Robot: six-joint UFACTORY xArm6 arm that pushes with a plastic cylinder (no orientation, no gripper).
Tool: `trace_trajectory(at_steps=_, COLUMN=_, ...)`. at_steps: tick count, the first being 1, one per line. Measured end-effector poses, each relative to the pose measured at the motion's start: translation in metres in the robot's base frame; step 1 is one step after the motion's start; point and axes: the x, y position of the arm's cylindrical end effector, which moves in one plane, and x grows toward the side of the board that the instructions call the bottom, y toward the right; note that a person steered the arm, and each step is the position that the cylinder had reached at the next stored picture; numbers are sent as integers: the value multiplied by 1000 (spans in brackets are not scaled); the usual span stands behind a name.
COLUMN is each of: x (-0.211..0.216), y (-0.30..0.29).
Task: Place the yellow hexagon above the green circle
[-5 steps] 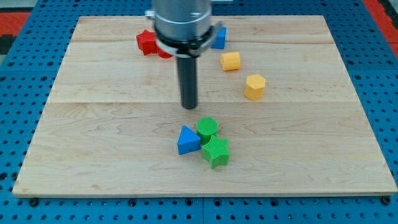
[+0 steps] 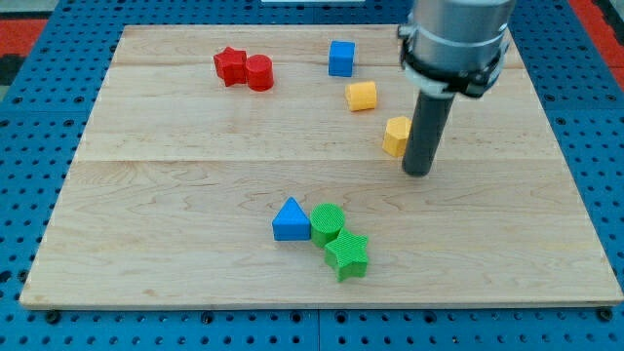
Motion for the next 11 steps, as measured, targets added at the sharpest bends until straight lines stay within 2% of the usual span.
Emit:
trace_trajectory(at_steps=1, x=-50, y=-13)
trace_trajectory(at_steps=2, x=-58, y=-11)
trace_trajectory(at_steps=3, x=-94, y=25)
trace_trajectory(at_steps=4, x=-100, y=-78)
trace_trajectory(at_steps=5, x=11, y=-119)
trace_trajectory(at_steps=6, x=41, y=-153)
trace_trajectory(at_steps=7, x=-9, y=-154)
trace_trajectory(at_steps=9, x=-73, y=-14)
trace_trajectory(at_steps=10, x=-166, y=-24)
trace_trajectory(at_steps=11, x=-239, y=-44)
